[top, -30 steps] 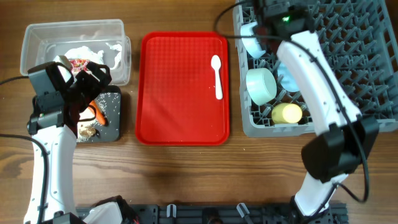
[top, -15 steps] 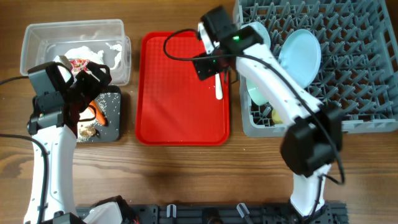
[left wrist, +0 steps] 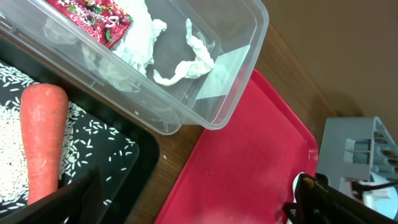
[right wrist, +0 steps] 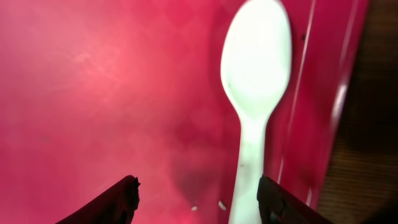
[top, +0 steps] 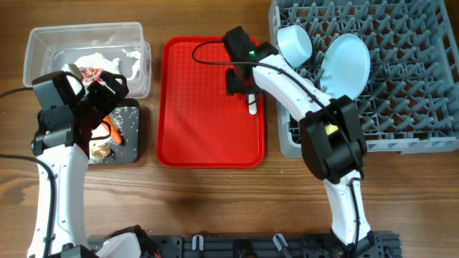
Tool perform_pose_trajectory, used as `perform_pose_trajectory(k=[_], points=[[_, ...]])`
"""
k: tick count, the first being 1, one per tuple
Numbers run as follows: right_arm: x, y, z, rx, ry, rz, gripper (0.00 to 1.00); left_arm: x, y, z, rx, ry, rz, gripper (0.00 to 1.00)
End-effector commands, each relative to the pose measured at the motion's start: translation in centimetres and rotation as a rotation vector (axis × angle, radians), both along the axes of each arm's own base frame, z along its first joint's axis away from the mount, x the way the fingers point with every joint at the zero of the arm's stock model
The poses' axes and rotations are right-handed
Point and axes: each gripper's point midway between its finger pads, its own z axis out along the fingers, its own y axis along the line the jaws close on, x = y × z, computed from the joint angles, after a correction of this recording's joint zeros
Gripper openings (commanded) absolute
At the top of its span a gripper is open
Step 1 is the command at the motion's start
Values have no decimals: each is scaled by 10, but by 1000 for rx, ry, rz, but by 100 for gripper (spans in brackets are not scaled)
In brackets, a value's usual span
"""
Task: Sort waste into correct bins and load items into the dishwasher rack
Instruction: 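Move the right gripper back and grasp the white spoon on the tray, then carry the white spoon right and lay it in the rack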
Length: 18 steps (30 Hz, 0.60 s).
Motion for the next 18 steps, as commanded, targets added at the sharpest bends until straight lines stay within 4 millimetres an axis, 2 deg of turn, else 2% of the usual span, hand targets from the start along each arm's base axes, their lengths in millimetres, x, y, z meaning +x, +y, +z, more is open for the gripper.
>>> perform_pose_trajectory(k=[1,5,10,15,18], points=[[9,-8,-3,-16,-22,-72,64,3,3,12,24,-30,-2,100],[19,-11,-4,12,-40,-85,63,3,3,12,24,-30,-2,100],[28,-19,-10,-8,-58,-88,56,3,3,12,24,-30,-2,100],[30,-19,-16,28,-34,-70,43,3,3,12,24,-30,-2,100],[29,-23,-20,53,-7,-64,42,3,3,12,24,-30,-2,100]])
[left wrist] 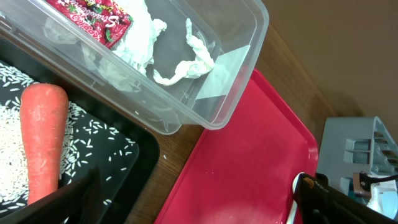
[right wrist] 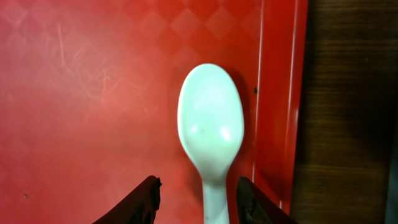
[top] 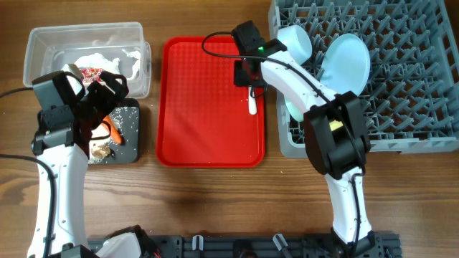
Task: Sort waste into correct bins and load items into the dishwasher rack
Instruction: 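Carry the white spoon right and lay it in the rack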
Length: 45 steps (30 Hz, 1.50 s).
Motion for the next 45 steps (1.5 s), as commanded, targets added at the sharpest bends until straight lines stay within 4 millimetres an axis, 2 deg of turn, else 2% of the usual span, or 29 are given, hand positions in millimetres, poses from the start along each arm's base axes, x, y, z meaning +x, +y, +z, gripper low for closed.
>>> perform_pose_trajectory(k=[1,7,9,11,13,21,26,30,38,40,42,45], points=[[0,-6,-20,29,58,6,42,3,3,12,24,-30,-2,100],[0,-14,-30,92,120,-13,41,3,3,12,24,-30,-2,100],[0,-12,-28,91,116,8,31,3,3,12,24,-30,-2,100],[0,-8,-27,90,108,22,13,3,3,12,24,-30,-2,100],[0,-5,-26,91,105,28,4,3,3,12,24,-30,-2,100],[1,2,-18,114,105,55,4,3,3,12,24,-30,-2,100],[-1,5,8,132,81,96,4,3,3,12,24,-30,-2,100],[-5,4,52,147,28,124,4,3,3,12,24,-30,-2,100],[-32,-7,188,222,-170,169,4,3,3,12,24,-30,-2,100],[-47,-30,233,221,-238,136,4,3,3,12,24,-30,-2,100],[-56,-57,254,217,-263,82,4,3,3,12,24,-30,-2,100],[-63,-103,272,211,-274,-32,4,3,3,12,24,-30,-2,100]])
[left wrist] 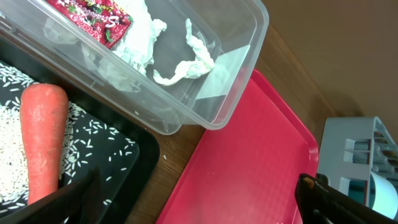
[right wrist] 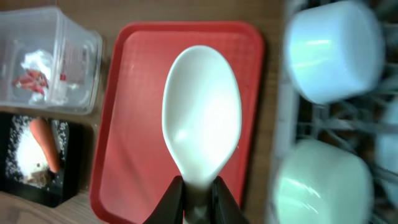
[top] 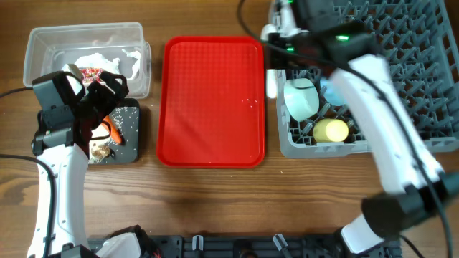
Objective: Sort waste into correct bins and load items into the dishwasher rack
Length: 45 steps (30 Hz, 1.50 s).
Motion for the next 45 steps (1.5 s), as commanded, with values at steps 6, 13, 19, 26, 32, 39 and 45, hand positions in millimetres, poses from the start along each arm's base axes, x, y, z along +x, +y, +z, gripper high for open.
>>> perform_pose_trajectory(k=[6,13,19,26,32,39,45], points=[[-16,-150,14,36,112,-507,4,3,3,12,25,-31,-2,100],[-61,-239,-34,44,339,-1111,4,3,3,12,25,-31,-2,100],[-85,-249,-92,36,467,-1380,4,3,3,12,25,-31,-2,100],[-83,-252,-126,19,460,-1383,5,3,3,12,25,-31,-2,100],[-71,-265,-123,-2,372,-1405,5,3,3,12,25,-31,-2,100],[-64,-267,-121,9,344,-1406,23,3,3,12,25,-31,-2,100],[-64,-268,-121,6,336,-1408,64,3,3,12,25,-31,-2,100]])
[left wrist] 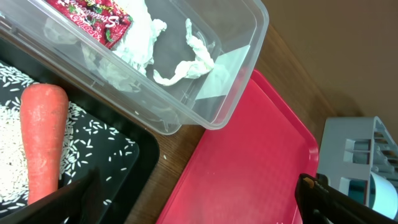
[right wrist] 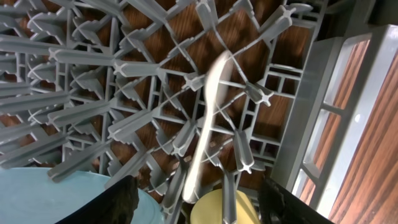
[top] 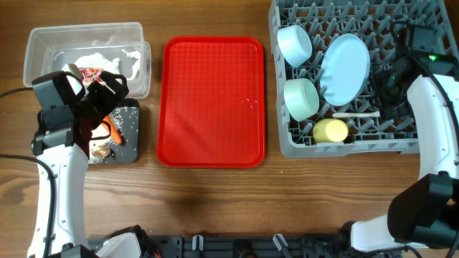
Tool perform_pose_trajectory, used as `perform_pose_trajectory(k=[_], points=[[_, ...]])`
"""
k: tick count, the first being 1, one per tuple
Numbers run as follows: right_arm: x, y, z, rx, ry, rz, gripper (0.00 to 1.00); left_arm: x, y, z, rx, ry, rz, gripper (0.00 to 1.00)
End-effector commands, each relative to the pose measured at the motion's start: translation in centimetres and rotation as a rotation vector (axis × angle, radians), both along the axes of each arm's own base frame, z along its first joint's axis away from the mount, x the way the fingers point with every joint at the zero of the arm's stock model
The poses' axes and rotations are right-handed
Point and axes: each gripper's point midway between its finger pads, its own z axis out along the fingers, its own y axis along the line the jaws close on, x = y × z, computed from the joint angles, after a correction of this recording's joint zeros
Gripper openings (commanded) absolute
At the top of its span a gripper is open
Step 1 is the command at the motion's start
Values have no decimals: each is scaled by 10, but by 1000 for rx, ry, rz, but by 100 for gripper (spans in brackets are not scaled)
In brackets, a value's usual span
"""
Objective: Sort waste into correct bins and load items into the dishwasher rack
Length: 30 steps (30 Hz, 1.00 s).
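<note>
The white spoon (right wrist: 208, 118) lies flat among the tines of the grey dishwasher rack (top: 430, 136), in front of the pale blue plate (top: 344, 68). It also shows in the overhead view, spoon (top: 355, 114). My right gripper (right wrist: 200, 205) hangs open just above it, with nothing between its fingers. The red tray (top: 211, 100) carries only a few crumbs. My left gripper (left wrist: 193, 208) is open over the black tray (left wrist: 118, 162), which holds rice and a carrot (left wrist: 40, 140). Tissue and a red wrapper (left wrist: 93, 18) lie in the clear bin (left wrist: 236, 81).
The rack also holds a blue bowl (top: 294, 43), a green cup (top: 301, 99) and a yellow cup (top: 330, 130). Upright tines fill the rest of the rack. The right arm (top: 430, 122) reaches over the rack's right side.
My right gripper held the spoon high near the rack's left edge. Now the spoon lies in the rack and the gripper is open above it. The left arm has not moved.
My right gripper stood open around the spoon on the red tray's right side at the two oldest moments. Then it was shut on the spoon, lifted near the rack. Now the spoon rests among the rack's tines and the tray has nothing large on it.
</note>
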Motion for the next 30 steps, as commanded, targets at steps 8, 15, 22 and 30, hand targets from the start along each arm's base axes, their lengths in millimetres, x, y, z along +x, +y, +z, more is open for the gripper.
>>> perform_pose_trajectory(k=[8,15,22,30], points=[[-15,-4,13,-46,25,47,58,3,3,12,24,-30,-2,100],[-36,48,123,-3,-341,454,73,3,3,12,24,-30,-2,100],[-166,94,237,-249,-785,735,100,3,3,12,24,-30,-2,100],[-228,67,231,-647,-641,847,100,3,3,12,24,-30,-2,100]])
